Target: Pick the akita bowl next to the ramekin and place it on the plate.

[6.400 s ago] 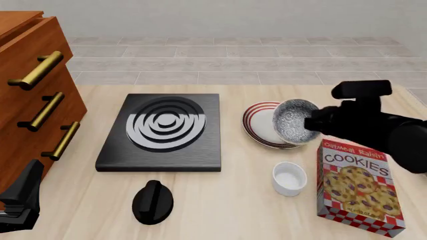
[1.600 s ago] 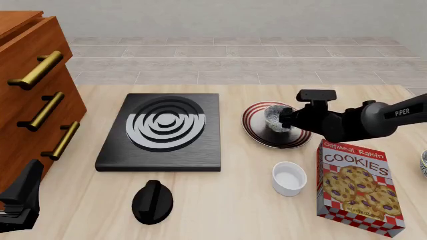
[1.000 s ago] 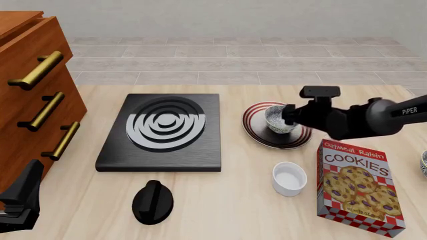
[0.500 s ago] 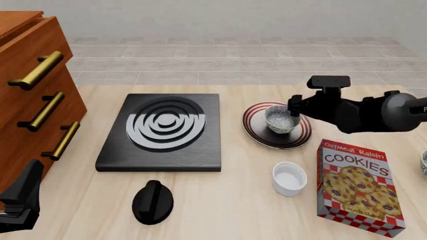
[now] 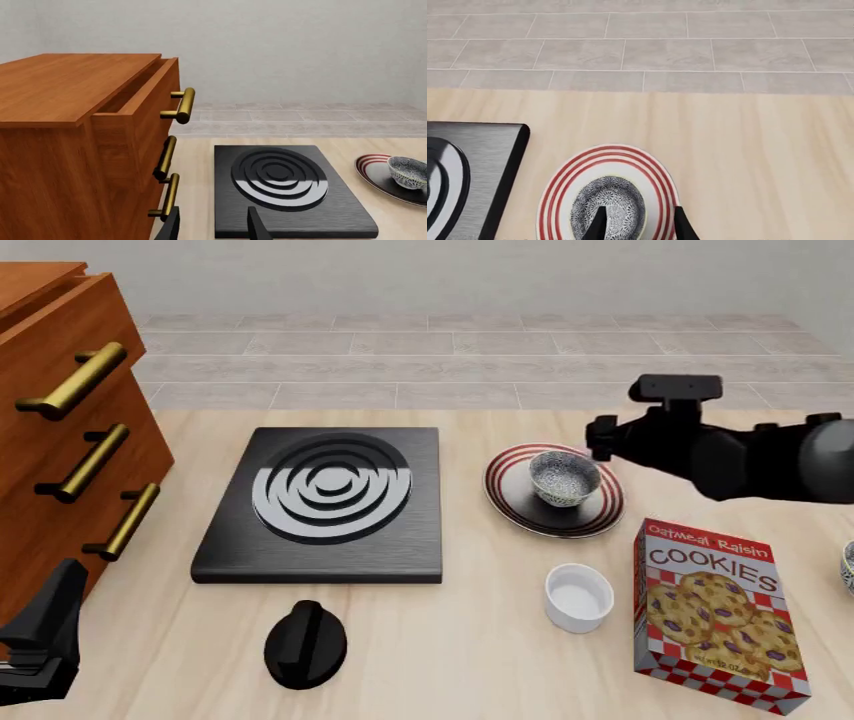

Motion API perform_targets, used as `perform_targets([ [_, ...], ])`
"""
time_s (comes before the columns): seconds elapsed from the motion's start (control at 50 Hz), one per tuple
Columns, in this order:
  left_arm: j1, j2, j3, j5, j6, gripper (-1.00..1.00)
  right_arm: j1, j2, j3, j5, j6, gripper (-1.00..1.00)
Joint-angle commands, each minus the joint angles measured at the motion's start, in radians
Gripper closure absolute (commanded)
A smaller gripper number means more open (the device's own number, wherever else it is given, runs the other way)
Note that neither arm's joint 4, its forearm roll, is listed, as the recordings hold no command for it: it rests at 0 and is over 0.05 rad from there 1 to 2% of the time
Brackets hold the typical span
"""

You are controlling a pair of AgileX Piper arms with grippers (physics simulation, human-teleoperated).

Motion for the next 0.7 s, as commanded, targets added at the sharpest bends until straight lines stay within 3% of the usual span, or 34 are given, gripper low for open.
perform_targets([
  [0.02, 0.000, 0.000, 0.000, 0.000, 0.000, -1.00, -0.006, -0.038, 0.014, 0.010, 0.002, -1.00],
  [0.7, 0.000, 0.000, 0.000, 0.000, 0.000, -1.00, -0.009, -0.168, 0.069, 0.039, 0.020, -1.00],
])
